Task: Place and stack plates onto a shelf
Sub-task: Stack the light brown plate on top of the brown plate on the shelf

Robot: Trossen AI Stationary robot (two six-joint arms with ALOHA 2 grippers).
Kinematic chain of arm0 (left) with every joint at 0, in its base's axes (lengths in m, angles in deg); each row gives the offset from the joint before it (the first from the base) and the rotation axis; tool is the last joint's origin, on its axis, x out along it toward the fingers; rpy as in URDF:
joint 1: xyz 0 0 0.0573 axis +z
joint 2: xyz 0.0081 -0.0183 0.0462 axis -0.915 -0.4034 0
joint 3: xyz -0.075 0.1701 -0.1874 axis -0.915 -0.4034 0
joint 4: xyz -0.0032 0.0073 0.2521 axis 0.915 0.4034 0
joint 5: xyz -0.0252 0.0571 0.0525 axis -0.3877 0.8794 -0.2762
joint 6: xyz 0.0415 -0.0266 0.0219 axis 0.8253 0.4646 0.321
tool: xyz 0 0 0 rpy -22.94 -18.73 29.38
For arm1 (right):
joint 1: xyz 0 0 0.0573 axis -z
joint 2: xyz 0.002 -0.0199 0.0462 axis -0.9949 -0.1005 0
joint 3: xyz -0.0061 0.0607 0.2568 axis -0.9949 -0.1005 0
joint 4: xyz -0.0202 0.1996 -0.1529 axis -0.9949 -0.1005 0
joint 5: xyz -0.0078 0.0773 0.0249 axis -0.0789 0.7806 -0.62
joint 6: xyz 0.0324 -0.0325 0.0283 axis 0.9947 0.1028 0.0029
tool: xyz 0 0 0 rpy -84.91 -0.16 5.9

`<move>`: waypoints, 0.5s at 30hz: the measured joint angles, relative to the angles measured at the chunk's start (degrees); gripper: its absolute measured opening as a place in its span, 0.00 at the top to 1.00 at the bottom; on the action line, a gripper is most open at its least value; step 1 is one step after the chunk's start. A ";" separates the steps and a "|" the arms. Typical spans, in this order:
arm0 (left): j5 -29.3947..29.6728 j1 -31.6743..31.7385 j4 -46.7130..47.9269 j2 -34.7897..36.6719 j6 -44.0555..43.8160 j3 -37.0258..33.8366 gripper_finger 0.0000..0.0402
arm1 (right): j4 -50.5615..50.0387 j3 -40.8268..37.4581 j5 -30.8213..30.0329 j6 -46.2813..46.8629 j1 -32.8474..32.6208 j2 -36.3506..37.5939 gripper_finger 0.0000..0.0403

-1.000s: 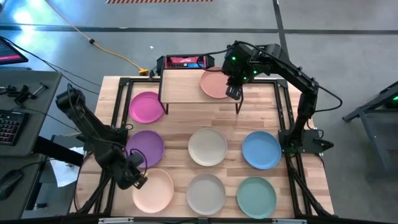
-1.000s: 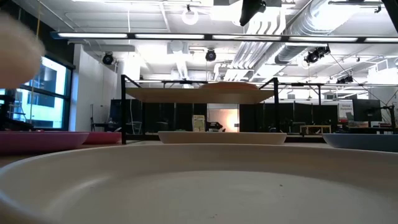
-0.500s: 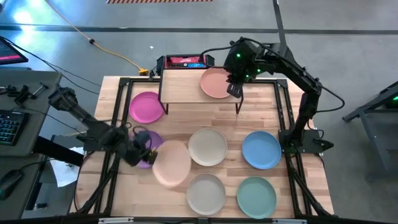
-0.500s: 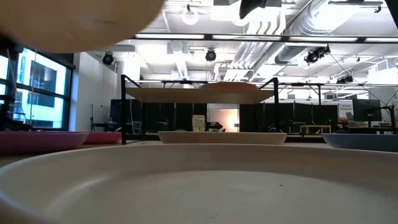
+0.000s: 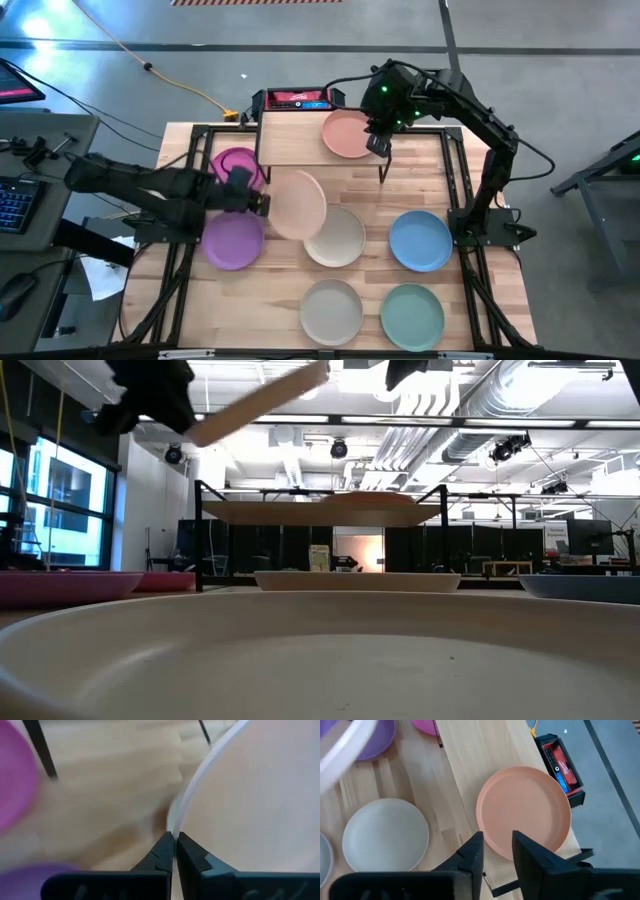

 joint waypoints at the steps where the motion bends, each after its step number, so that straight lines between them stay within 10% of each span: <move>1: 0.13 1.60 0.04 0.00 1.41 0.38 1.00 | 0.58 0.00 -0.24 0.06 0.00 0.00 0.76; 15: 1.01 20.90 -1.82 -2.33 20.42 6.90 1.00 | 15.57 -0.03 -12.06 6.47 -2.04 -1.48 0.72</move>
